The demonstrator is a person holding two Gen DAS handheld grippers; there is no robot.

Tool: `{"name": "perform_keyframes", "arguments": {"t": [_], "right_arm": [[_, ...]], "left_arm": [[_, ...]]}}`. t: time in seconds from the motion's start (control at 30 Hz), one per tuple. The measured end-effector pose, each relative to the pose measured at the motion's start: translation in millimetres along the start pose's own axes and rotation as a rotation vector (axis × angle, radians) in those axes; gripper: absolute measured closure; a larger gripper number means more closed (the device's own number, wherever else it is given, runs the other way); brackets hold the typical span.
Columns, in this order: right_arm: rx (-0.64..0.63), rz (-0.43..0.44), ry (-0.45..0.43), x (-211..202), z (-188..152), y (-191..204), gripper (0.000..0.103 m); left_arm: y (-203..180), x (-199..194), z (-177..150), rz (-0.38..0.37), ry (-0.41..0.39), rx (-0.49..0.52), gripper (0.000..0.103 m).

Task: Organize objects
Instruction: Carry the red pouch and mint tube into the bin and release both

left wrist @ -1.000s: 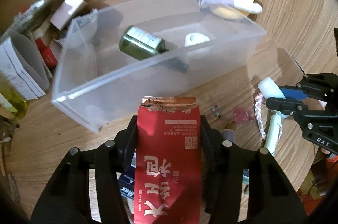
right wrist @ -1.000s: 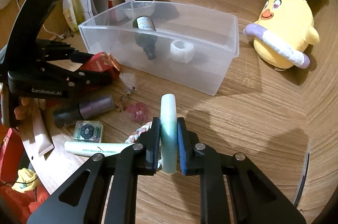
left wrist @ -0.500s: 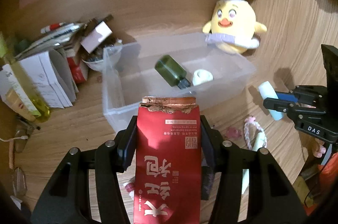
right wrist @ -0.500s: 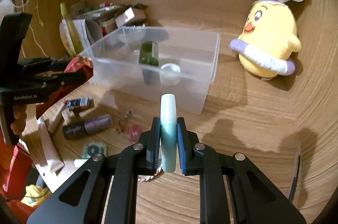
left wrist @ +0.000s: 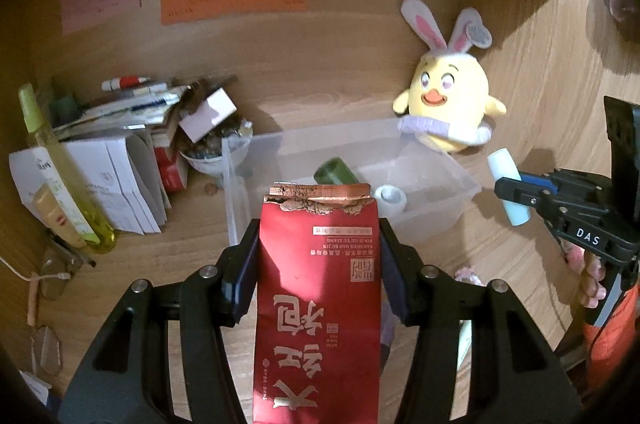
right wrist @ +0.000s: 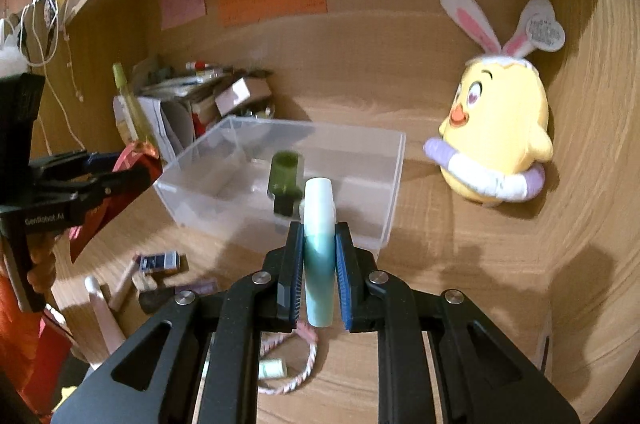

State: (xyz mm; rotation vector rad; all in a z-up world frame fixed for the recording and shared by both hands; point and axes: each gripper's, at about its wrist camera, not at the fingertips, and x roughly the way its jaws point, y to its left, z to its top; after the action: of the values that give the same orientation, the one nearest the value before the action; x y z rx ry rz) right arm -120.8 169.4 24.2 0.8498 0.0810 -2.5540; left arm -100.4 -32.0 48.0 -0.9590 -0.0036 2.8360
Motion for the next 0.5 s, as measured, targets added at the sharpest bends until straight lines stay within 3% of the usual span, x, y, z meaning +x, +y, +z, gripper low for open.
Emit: {"name": "perform_keyframes", "arguments": {"t": [0.5], "right_arm": [[0.026,-0.009,-0.046,22,45,-2,0.090]], "left_arm": [[12,-2,34,0.037,-0.091,-0.042,0.049]]}}
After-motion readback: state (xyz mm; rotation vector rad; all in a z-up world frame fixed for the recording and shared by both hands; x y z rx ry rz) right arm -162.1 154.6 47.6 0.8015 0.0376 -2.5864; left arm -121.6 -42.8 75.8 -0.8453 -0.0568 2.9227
